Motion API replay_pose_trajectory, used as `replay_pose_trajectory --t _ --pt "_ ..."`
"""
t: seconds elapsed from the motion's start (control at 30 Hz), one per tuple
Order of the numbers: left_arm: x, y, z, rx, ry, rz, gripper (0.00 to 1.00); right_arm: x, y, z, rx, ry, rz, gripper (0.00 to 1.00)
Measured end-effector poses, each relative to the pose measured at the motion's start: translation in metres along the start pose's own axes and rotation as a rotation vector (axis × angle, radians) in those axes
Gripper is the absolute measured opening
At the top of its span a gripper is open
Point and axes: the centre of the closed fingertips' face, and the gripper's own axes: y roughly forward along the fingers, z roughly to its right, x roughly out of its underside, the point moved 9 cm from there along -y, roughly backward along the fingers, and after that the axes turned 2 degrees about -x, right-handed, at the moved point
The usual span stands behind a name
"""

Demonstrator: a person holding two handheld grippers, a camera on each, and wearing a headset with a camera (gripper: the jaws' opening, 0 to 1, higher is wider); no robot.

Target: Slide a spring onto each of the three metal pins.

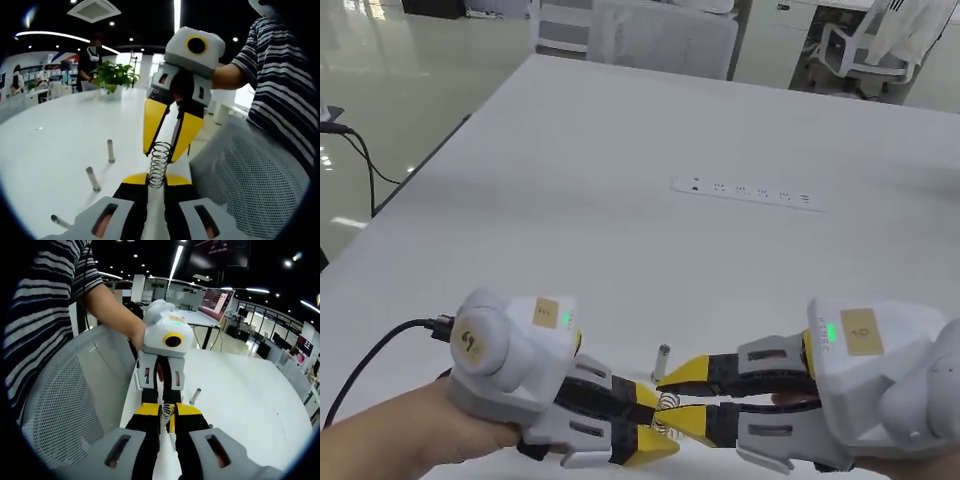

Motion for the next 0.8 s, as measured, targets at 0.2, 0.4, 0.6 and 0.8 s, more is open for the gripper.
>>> replay_pose_trajectory --t 0.2,0.4,0.6,0.8 --pt "0.000 -0.005 -0.003 -0.020 -0.017 0.005 0.05 -0.001 0.001 0.003 0.002 -0.003 -0.002 0.07" --pt "-0.001 -0.011 -0.005 -0.045 -0.032 0.012 0.08 0.001 0.000 0.006 0.010 -0.001 -0.016 0.07" --pt "0.001 -0.015 -0.006 -0.068 -0.042 0.014 0.10 0.003 -0.001 0.008 0.017 -0.004 -0.024 0.07" --pt "0.003 -0.022 -0.006 -0.077 -0.056 0.005 0.15 0.003 -0.001 0.009 0.026 -0.013 -0.037 0.07"
